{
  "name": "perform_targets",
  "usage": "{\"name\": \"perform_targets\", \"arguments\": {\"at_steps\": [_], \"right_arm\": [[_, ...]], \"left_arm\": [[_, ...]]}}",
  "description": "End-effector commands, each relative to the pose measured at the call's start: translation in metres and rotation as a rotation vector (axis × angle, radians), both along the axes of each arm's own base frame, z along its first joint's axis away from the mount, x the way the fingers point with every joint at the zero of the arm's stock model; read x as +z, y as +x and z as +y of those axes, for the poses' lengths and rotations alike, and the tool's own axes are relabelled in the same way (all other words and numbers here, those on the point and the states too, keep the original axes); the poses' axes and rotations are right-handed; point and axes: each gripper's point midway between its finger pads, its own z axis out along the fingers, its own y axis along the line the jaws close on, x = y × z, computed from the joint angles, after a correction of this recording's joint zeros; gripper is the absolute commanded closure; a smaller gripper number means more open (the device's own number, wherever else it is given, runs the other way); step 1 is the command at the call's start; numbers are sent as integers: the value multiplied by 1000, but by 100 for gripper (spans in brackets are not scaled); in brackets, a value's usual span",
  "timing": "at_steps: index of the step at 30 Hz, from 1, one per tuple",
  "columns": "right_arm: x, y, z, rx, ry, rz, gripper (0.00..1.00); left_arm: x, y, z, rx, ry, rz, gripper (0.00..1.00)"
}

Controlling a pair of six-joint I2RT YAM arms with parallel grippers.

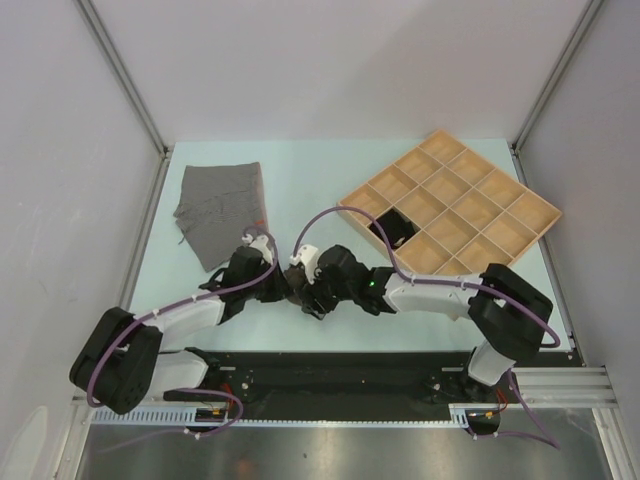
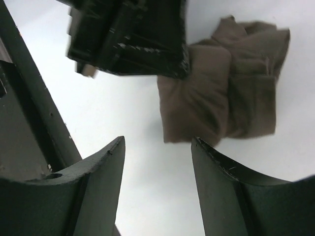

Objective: Roll the underwear
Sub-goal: Roll the underwear to the center of the board.

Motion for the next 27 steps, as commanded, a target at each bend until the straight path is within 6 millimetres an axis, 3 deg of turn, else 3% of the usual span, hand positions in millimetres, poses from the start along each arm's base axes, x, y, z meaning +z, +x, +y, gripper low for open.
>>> {"name": "perform_targets", "arguments": {"at_steps": [1, 9, 27], "right_arm": [[4, 12, 22, 48, 58, -146, 40], [-45, 20, 12, 2, -73, -143, 40], [-118, 16, -29, -247, -392, -180, 41]], "left_arm": [[-5, 0, 1, -6, 30, 35, 80], [-6, 1, 0, -8, 32, 42, 80], [11, 11, -1, -6, 0, 18, 73]]}}
